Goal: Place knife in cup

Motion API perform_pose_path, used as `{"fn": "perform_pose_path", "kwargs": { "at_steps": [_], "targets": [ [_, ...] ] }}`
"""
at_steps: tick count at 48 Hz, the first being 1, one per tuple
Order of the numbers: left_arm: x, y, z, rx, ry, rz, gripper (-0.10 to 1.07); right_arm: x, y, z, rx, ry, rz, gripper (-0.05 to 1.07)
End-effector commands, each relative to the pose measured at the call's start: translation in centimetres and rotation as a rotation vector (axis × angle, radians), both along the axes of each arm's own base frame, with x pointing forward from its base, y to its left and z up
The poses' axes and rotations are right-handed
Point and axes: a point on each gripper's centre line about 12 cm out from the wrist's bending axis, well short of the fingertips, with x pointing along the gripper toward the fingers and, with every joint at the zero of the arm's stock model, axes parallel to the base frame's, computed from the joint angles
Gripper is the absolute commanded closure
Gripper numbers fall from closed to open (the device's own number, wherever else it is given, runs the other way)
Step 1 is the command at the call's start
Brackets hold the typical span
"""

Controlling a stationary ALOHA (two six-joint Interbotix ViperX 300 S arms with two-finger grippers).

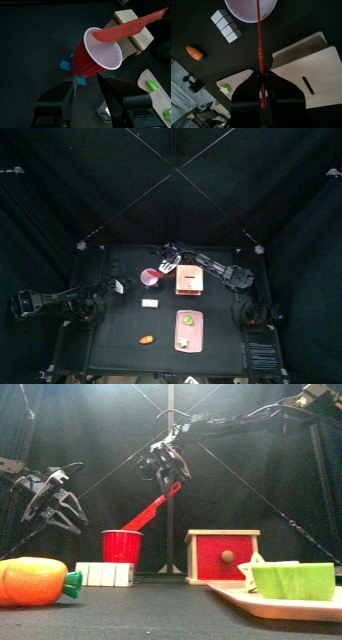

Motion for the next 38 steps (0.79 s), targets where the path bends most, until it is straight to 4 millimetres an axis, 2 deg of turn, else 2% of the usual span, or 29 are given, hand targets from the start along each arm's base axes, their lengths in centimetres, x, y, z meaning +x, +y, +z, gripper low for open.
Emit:
{"fn": "perform_pose_path", "kwargs": {
  "at_steps": [1, 17, 38],
  "targets": [
    [0.3, 0.1, 0.4, 0.009, -0.011, -0.003, 0.2, -0.1, 0.1, 2.1, -0.022, -0.047, 0.004, 0.65],
    [0.3, 0.1, 0.4, 0.009, -0.011, -0.003, 0.2, 0.8, 0.3, 1.6, -0.053, -0.016, 0.025, 0.64],
    [0.3, 0.1, 0.4, 0.009, -0.011, -0.003, 0.21, 1.4, 0.7, 1.4, -0.069, 0.004, 0.052, 0.46]
  ]
}}
